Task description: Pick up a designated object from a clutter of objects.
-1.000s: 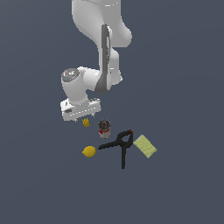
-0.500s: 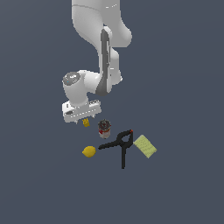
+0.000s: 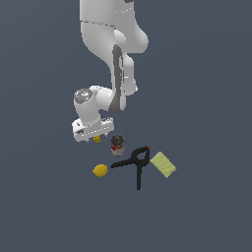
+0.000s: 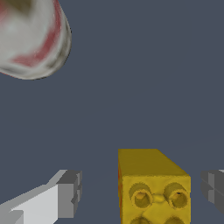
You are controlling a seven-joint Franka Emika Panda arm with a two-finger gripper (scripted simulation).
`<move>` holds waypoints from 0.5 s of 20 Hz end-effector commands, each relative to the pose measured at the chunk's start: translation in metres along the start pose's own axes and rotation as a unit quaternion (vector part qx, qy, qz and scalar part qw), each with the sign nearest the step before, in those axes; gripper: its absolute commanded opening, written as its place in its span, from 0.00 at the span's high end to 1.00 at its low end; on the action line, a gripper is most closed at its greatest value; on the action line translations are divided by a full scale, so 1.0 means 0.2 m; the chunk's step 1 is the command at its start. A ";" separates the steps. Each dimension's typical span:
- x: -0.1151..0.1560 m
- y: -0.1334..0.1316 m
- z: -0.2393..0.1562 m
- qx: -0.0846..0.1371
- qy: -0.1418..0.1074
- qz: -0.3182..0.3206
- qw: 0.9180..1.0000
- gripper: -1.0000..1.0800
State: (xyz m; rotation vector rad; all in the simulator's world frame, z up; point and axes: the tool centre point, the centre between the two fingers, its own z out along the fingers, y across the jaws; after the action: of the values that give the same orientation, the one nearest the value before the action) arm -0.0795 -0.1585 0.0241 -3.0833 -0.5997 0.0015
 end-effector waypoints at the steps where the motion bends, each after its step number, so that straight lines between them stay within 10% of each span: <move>1: 0.00 0.00 0.01 0.000 0.000 0.000 1.000 0.04; 2: 0.00 0.00 0.01 0.000 0.000 0.000 1.000 1.00; 10: 0.00 0.00 0.01 0.000 0.000 0.000 1.000 1.00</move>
State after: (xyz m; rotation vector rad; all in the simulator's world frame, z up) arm -0.0792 -0.1591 0.0224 -3.0843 -0.5989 -0.0005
